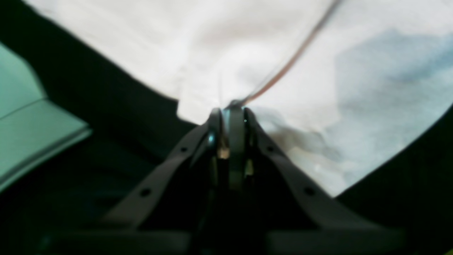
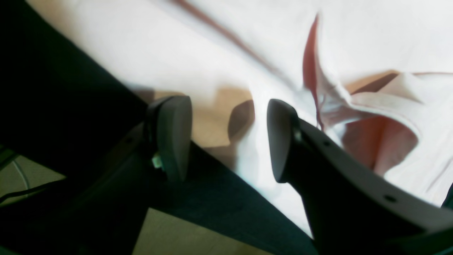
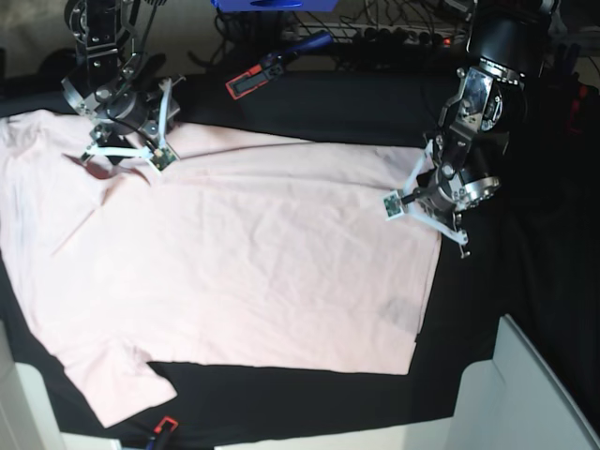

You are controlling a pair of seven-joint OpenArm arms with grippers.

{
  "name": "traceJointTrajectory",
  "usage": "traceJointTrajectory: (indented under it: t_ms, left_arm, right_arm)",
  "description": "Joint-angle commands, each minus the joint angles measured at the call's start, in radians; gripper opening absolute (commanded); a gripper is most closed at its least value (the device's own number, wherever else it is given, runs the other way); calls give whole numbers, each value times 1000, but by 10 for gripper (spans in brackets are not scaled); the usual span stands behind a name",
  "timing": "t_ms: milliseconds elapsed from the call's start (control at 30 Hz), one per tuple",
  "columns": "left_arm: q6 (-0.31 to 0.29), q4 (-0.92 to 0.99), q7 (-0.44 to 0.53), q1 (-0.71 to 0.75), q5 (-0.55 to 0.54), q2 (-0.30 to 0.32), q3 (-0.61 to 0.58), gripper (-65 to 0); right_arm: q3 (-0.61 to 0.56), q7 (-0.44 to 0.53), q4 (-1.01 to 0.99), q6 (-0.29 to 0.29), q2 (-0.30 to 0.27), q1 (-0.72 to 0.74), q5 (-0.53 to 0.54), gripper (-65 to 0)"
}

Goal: Fold the T-shirt properly

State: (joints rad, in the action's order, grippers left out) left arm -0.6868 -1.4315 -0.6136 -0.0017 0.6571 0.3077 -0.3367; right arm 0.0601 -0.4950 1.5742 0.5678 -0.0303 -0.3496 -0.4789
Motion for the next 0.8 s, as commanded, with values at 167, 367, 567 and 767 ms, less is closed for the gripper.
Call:
traceJointTrajectory:
  t_ms: [167,367,567,767]
  left_arm:
    - [12,-27,1,-21,11,11,3,-650]
    - [12,-28,-1,-11,11,11,4,-650]
    - [12,-65,-2,-10,11,12,4,-650]
    - [11,-108,-59,-22,11,20,4,-650]
  right_arm:
    - [1,14,13,-5,-4,5,-2,-326]
    - [1,14,13,-5,-4,4,-2,-326]
    - [1,14,13,-5,-4,4,-2,-326]
    - [1,14,13,-5,-4,5,-2,-326]
